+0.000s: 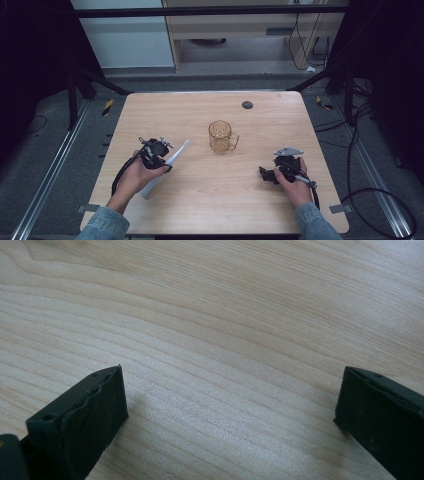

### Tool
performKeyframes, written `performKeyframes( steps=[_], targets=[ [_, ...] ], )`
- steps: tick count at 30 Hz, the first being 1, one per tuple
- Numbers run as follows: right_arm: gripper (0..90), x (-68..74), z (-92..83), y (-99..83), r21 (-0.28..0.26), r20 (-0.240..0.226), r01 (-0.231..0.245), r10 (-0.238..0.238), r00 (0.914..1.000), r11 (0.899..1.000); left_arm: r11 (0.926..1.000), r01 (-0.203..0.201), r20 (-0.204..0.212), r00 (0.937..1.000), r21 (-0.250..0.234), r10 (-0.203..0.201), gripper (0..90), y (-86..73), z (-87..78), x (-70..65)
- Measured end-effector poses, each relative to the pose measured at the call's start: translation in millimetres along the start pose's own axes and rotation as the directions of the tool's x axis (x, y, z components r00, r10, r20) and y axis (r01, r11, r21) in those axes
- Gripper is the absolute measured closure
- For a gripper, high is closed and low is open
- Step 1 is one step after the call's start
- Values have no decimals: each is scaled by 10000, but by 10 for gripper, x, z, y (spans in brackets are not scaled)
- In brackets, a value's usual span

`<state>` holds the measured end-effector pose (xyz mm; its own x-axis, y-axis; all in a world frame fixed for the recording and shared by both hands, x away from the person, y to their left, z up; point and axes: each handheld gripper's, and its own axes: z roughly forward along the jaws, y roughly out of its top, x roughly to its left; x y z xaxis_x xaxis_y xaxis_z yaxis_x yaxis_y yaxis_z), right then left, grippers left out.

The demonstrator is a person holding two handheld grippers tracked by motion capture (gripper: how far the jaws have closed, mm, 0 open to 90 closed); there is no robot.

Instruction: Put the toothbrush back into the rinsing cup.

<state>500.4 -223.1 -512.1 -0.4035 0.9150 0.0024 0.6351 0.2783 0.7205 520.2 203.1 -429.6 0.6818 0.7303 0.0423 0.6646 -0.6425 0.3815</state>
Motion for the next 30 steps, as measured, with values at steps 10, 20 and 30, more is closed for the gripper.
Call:
performKeyframes(
  steps=[10, 20, 30],
  targets=[
    [3, 0, 0, 0, 1, -1, -1, 1, 10000, 10000, 9984, 86, -169, 9998, -560, -96, 667, 31, -257, 130],
    [3, 0, 0, 0, -2, -2, 2, -2, 10000, 10000, 9954, 134, -154, 9998, -949, -150, 667, 144, -331, 115],
    [3, 0, 0, 0, 0, -1, 3, -3, 10000, 10000, 9921, -105, -196, 9998, -1247, 81, 667, 378, -393, 77]
  ],
)
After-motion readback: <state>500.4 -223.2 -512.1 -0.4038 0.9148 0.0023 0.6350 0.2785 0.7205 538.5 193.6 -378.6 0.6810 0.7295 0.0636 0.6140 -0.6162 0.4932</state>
